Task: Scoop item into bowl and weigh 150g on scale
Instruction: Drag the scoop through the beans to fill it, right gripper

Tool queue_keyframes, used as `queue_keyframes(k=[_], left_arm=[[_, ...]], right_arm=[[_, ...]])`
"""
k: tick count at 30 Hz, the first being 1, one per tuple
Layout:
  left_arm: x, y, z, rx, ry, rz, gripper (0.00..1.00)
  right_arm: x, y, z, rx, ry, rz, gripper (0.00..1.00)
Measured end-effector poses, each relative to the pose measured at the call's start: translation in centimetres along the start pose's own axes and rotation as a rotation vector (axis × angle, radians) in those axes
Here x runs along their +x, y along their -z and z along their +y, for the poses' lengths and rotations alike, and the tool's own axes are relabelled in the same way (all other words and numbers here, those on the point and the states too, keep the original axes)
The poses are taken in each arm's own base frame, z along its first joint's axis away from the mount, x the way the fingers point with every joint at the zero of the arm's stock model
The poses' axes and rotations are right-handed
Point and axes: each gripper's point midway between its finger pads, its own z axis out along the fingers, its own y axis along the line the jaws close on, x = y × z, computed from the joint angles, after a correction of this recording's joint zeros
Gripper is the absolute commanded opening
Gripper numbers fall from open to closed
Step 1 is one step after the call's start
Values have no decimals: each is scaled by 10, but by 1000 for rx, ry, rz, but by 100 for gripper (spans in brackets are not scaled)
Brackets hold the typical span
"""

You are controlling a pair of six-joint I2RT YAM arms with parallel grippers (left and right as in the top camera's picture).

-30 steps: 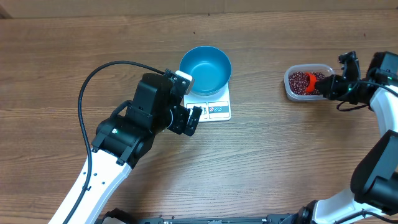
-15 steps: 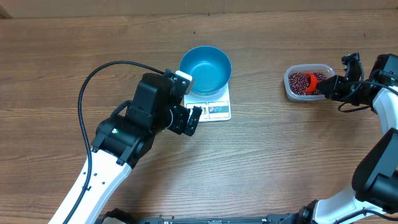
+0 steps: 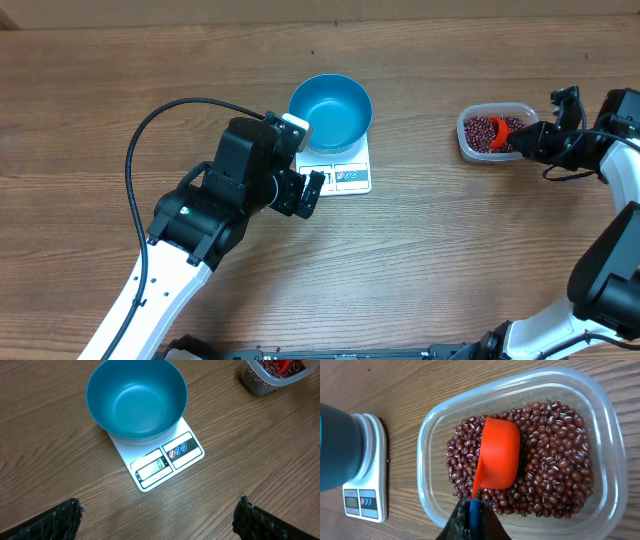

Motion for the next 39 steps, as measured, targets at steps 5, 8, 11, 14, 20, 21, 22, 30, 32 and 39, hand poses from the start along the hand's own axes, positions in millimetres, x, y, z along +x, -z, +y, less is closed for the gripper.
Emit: queue_keyframes(k=[5,8,11,14,20,21,22,30,32,39], left_arm=[[0,0,0,0,0,0,100],[0,0,0,0,0,0,100],[0,0,0,0,0,0,100],[0,0,0,0,0,0,100],[0,0,0,0,0,0,99],[0,0,0,0,0,0,100],[0,0,0,0,0,0,100],[0,0,0,0,0,0,99],[0,0,0,0,0,0,100],[0,0,0,0,0,0,99]], right_arm=[[0,2,-6,-20,-26,-9,4],[1,3,-9,-26,-37,-14,4],[1,2,-9,-37,-40,-15,4],[1,1,-9,-52,-47,-15,4],[2,-1,-9,-89,-64,-17,4],[3,-2,-9,-96,-67,-17,4],[3,-3,-9,-106,-71,-17,4],[9,-12,-10,-165,-109,-1,4],[9,-12,-10,-167,-110,-1,4],[9,-12,-10,-168,-111,0,4]])
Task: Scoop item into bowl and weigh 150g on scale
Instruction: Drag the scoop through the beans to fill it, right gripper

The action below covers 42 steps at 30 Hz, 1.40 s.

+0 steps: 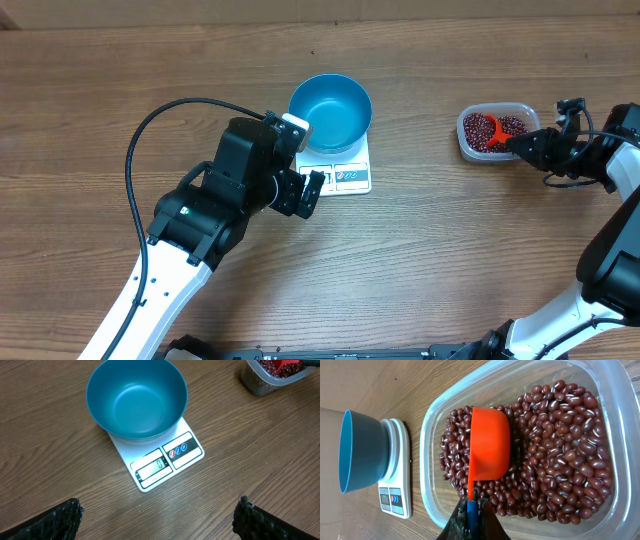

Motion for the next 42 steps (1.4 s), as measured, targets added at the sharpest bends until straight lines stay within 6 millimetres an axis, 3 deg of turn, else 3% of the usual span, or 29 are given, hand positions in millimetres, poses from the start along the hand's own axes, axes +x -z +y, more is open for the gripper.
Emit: queue_keyframes(k=[20,31,42], left_arm=[[0,0,0,0,0,0,100],[0,0,0,0,0,0,100],[0,0,0,0,0,0,100]], right_arm=[[-1,0,6,-62,-41,-10,4],[-6,25,-11,-120,-118,-85,4],[-7,28,-3,-175,-132,-94,4]])
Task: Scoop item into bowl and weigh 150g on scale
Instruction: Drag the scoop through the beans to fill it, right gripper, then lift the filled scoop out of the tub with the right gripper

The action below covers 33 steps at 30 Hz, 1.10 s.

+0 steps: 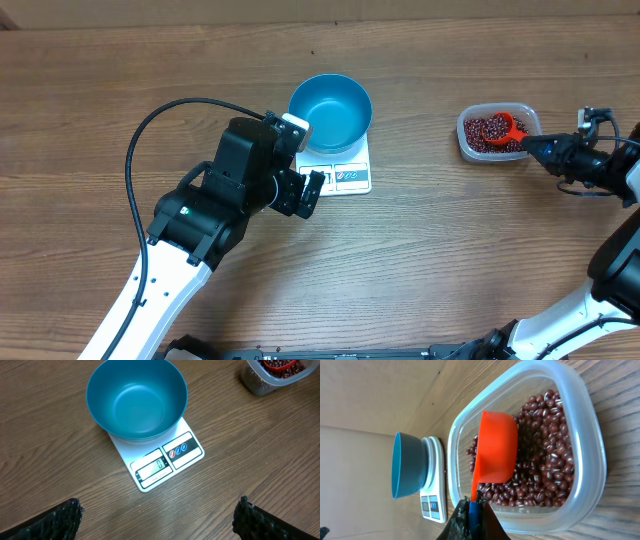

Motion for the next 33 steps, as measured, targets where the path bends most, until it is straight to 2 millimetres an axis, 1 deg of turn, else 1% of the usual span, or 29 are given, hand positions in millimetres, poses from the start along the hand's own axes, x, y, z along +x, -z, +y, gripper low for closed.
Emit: queue_keyframes(k=[14,19,25,30,33], left_arm=[[0,0,0,0,0,0,100],[0,0,0,0,0,0,100],[0,0,0,0,0,0,100],[0,0,0,0,0,0,100],[0,0,0,0,0,0,99]], right_arm=[[4,1,9,-52,-39,8,4],[4,11,7,-67,-74,-11,4],[-1,27,5,-106,-109,-57,4],[-7,36,13,-175,-116,-93,4],[-9,38,20,-218,-115,-103,4]])
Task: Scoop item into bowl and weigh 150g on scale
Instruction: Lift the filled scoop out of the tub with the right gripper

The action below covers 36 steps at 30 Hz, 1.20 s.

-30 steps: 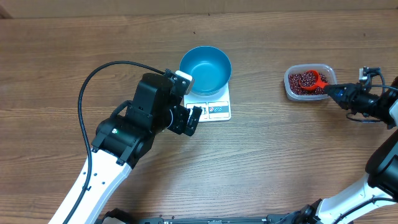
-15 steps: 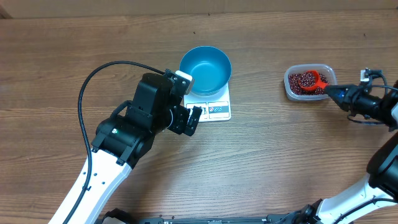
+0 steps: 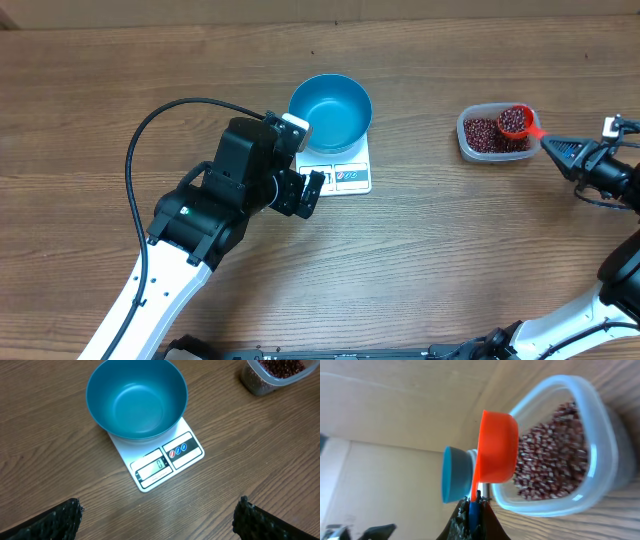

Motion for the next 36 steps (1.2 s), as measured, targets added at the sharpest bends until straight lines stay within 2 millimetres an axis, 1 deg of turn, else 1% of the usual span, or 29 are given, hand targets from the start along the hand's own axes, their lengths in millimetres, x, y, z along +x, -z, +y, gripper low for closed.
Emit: queue_keyframes(k=[5,13,18,26,36], left_arm=[[0,0,0,0,0,0,100],[0,0,0,0,0,0,100],[0,0,0,0,0,0,100],[0,0,0,0,0,0,99],[0,0,0,0,0,0,100]], right_arm=[[1,0,11,-60,-21,-5,4],[5,1,21,-115,-79,-2,4],[7,-4,29,-150,-86,9,4],[25,-37,45,-184,-75,107,4],[58,-83,69,-235,-34,256,4]])
